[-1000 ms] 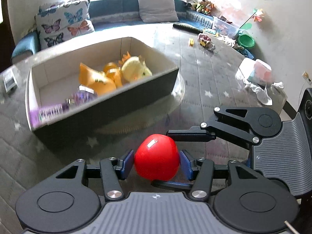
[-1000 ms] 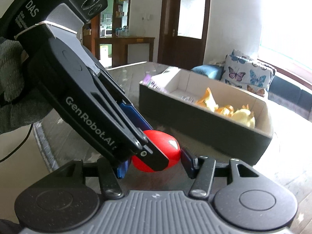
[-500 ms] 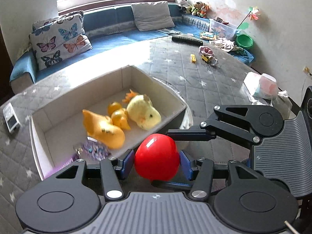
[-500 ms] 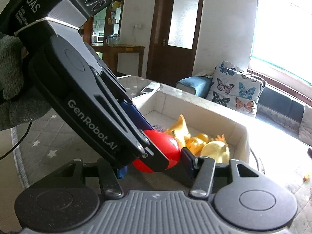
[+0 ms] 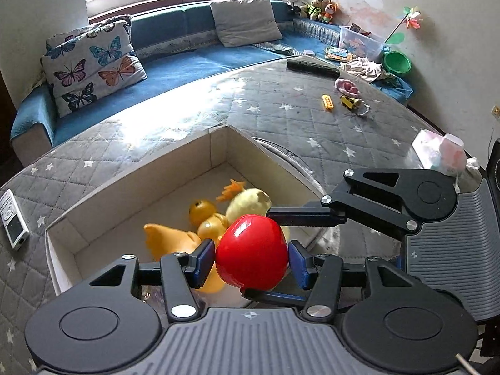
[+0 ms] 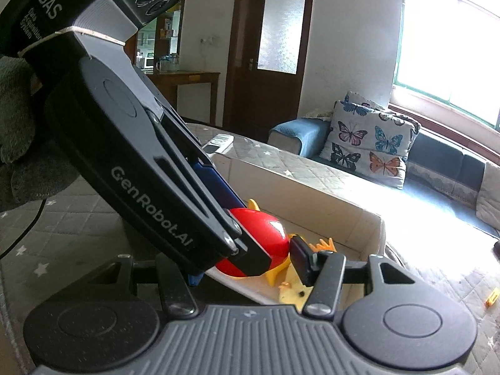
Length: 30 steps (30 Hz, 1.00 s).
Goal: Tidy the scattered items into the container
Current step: 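Lift the red ball with both grippers and carry it over the box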
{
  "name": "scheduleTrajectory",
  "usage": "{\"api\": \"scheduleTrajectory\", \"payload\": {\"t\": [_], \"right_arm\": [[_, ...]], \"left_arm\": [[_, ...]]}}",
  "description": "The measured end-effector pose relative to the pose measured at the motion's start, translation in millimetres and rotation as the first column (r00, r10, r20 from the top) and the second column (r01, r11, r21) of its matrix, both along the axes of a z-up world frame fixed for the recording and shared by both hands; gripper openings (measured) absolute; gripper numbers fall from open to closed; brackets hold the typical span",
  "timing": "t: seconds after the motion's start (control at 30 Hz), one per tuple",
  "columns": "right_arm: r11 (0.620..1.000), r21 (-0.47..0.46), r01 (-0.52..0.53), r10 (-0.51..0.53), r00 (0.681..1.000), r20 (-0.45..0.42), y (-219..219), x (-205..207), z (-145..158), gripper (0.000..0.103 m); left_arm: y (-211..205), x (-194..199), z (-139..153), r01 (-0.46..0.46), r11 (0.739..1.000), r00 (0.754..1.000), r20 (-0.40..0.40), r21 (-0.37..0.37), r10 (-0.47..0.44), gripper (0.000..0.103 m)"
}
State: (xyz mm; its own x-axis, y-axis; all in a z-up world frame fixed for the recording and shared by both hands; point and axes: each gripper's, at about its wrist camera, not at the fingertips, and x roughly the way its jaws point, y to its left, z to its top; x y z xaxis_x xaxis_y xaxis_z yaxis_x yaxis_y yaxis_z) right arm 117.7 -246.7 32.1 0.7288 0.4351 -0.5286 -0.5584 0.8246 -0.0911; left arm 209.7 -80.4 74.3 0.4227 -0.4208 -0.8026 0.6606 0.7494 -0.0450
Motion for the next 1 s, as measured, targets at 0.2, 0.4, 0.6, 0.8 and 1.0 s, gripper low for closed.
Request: {"api": "scheduleTrajectory", "payload": {"t": [0.2, 0.4, 0.6, 0.8, 1.0], "right_arm": [[1.000, -0.001, 0.004, -0.004, 1.000, -0.029, -1.4, 24.0, -7.3, 0.056], [1.000, -0.001, 0.003, -0.003, 0.999, -0.055, 0.6, 38.2, -15.3, 0.056], [1.000, 0.004, -0.003, 0.003, 0.998, -0.061, 0.6, 45.2, -20.5, 0.056], [1.000, 0.002, 0.001, 0.000, 0.997, -0.075, -0.2, 50.9, -25.2, 0.056], [1.000, -0.001, -0.001, 0.001, 0.997, -0.080, 0.4, 52.3, -25.4, 0.055]], "left_arm": [[-1.7, 26.8, -8.3, 0.000, 1.000, 1.000, -0.030, 0.002, 0.000, 0.055], [0.3, 46.0, -19.6, -0.012, 1.000, 0.998, -0.061, 0.004, 0.012, 0.055], [1.7, 56.5, -32.2, -0.028, 1.000, 0.995, -0.095, 0.008, 0.028, 0.055], [3.6, 60.3, -36.1, -0.040, 0.999, 0.994, -0.103, 0.004, 0.041, 0.055], [4.9, 60.1, -36.6, -0.045, 0.999, 0.994, -0.100, 0.011, 0.046, 0.055]]}}
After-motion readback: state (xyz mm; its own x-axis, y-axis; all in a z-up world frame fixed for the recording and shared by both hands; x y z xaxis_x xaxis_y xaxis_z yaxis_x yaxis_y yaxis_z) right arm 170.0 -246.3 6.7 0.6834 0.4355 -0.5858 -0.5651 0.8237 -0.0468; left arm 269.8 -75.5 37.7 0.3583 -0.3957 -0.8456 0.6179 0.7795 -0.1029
